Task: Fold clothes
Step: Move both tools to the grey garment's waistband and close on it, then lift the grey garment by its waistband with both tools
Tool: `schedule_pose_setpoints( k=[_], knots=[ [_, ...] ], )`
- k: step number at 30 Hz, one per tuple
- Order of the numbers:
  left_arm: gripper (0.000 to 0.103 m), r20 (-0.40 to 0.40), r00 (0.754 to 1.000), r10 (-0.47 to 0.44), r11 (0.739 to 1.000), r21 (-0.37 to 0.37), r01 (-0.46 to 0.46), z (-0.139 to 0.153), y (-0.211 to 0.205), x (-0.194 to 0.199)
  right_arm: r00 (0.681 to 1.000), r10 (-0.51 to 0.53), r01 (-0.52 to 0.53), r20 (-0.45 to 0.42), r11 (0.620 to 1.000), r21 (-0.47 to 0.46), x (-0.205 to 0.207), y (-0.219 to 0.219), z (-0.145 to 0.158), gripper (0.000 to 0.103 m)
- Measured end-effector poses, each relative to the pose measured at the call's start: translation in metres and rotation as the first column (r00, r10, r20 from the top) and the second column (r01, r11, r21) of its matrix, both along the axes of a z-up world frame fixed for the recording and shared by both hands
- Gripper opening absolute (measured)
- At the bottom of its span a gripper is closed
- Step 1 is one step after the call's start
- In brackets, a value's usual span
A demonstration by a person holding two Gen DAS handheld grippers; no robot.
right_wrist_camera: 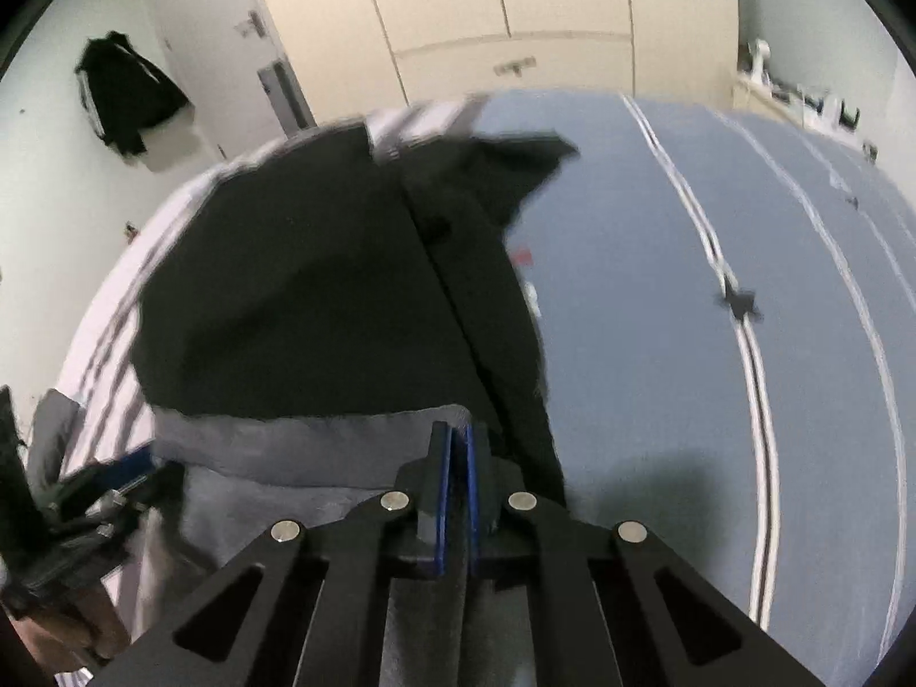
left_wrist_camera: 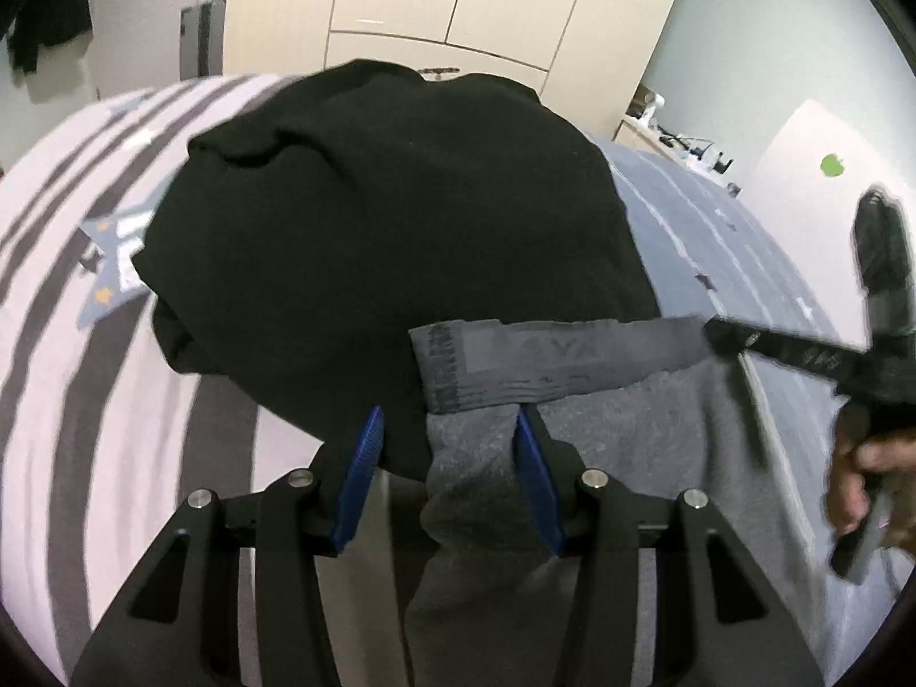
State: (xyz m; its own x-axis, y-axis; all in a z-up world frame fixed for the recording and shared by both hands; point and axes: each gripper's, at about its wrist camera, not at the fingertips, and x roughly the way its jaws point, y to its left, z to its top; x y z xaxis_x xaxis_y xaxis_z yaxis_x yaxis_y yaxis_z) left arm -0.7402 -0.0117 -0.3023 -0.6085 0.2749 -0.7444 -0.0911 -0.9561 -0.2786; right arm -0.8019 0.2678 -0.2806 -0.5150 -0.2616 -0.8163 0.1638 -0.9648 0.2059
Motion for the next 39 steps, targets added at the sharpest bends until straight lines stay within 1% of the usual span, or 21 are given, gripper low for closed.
schedule_pose_setpoints(
  k=[1, 2, 3, 4, 6, 7, 8, 10, 12, 13, 15, 19, 20, 21, 22, 23, 25, 27, 30, 35, 39],
  knots=[
    [0.050, 0.004, 1.000, -0.003, 1.000, 0.018, 0.003, 0.000, -0.001, 0.000, 1.000, -0.015, 0.015, 0.017, 1.000, -0.028, 0.000, 0.005, -0.006, 0.005],
    [0.051, 0.012, 1.000, -0.005, 1.000, 0.031, 0.005, 0.000, -0.003, 0.002, 0.999, -0.029, 0.031, 0.033, 0.998, -0.054, 0.000, 0.010, -0.012, 0.006],
    [0.051, 0.022, 1.000, -0.010, 0.999, 0.042, 0.009, -0.001, -0.005, 0.003, 0.999, -0.034, 0.037, 0.037, 0.997, -0.071, 0.001, 0.013, -0.013, 0.008],
    [0.051, 0.025, 1.000, -0.012, 0.999, 0.048, 0.011, -0.002, -0.007, 0.004, 0.998, -0.040, 0.043, 0.041, 0.995, -0.087, 0.003, 0.017, -0.015, 0.012],
    [0.051, 0.028, 0.999, -0.016, 0.998, 0.060, 0.014, -0.003, -0.010, 0.006, 0.998, -0.050, 0.055, 0.049, 0.991, -0.119, 0.006, 0.023, -0.018, 0.012],
    [0.051, 0.028, 0.999, -0.019, 0.997, 0.076, 0.017, -0.003, -0.012, 0.008, 0.998, -0.045, 0.049, 0.037, 0.991, -0.126, 0.010, 0.026, -0.014, 0.017],
    [0.051, 0.028, 0.999, -0.023, 0.995, 0.095, 0.020, -0.003, -0.013, 0.010, 0.999, -0.037, 0.040, 0.024, 0.991, -0.125, 0.016, 0.028, -0.012, 0.028],
    [0.051, 0.026, 0.999, -0.027, 0.995, 0.100, 0.024, -0.004, -0.012, 0.011, 1.000, -0.005, 0.006, 0.006, 0.993, -0.121, 0.029, 0.032, -0.008, 0.045],
    [0.051, 0.030, 0.999, -0.036, 0.995, 0.090, 0.033, -0.007, -0.008, 0.011, 0.999, 0.042, -0.042, -0.005, 0.991, -0.128, 0.041, 0.032, -0.006, 0.049],
    [0.051, 0.036, 0.999, -0.034, 0.997, 0.077, 0.031, -0.009, -0.006, 0.010, 0.998, 0.063, -0.062, -0.003, 0.989, -0.131, 0.046, 0.031, -0.007, 0.049],
    [0.052, 0.049, 0.998, -0.028, 0.998, 0.052, 0.025, -0.013, -0.001, 0.006, 0.995, 0.101, -0.098, 0.022, 0.990, -0.097, 0.045, 0.024, -0.016, 0.049],
    [0.051, 0.099, 0.995, -0.020, 0.998, 0.056, 0.014, -0.024, 0.001, -0.007, 0.986, 0.141, -0.136, 0.085, 0.989, -0.065, 0.038, 0.011, -0.041, 0.049],
    [0.051, 0.102, 0.994, -0.027, 0.999, 0.045, 0.022, -0.025, 0.003, -0.010, 0.986, 0.138, -0.131, 0.093, 0.988, -0.077, 0.034, 0.009, -0.045, 0.049],
    [0.045, 0.104, 0.994, -0.035, 0.999, 0.033, 0.032, -0.026, 0.006, -0.012, 0.986, 0.135, -0.126, 0.101, 0.988, -0.089, 0.030, 0.008, -0.049, 0.049],
    [0.030, 0.106, 0.993, -0.052, 0.998, 0.025, 0.050, -0.026, 0.008, -0.013, 0.985, 0.133, -0.121, 0.112, 0.987, -0.101, 0.027, 0.008, -0.052, 0.049],
    [0.029, 0.110, 0.991, -0.071, 0.997, 0.018, 0.070, -0.025, 0.013, -0.013, 0.984, 0.131, -0.117, 0.124, 0.987, -0.113, 0.024, 0.007, -0.056, 0.049],
    [0.024, 0.100, 0.992, -0.078, 0.996, -0.028, 0.082, -0.021, 0.020, -0.011, 0.981, 0.134, -0.117, 0.143, 0.986, -0.119, 0.020, 0.006, -0.060, 0.048],
    [0.021, 0.100, 0.993, -0.064, 0.998, -0.013, 0.066, -0.019, 0.017, -0.009, 0.977, 0.142, -0.126, 0.159, 0.986, -0.108, 0.019, 0.003, -0.061, 0.048],
    [0.020, 0.107, 0.993, -0.048, 0.999, 0.024, 0.046, -0.019, 0.012, -0.006, 0.970, 0.154, -0.137, 0.190, 0.985, -0.102, 0.019, 0.001, -0.063, 0.048],
    [0.023, 0.152, 0.988, -0.029, 1.000, 0.012, 0.028, -0.026, 0.018, -0.016, 0.956, 0.164, -0.140, 0.245, 0.984, -0.112, 0.014, -0.004, -0.073, 0.050],
    [0.023, 0.133, 0.991, -0.024, 0.999, -0.036, 0.029, -0.022, 0.025, -0.012, 0.946, 0.144, -0.125, 0.292, 0.989, -0.081, 0.010, -0.015, -0.070, 0.047]
  ],
)
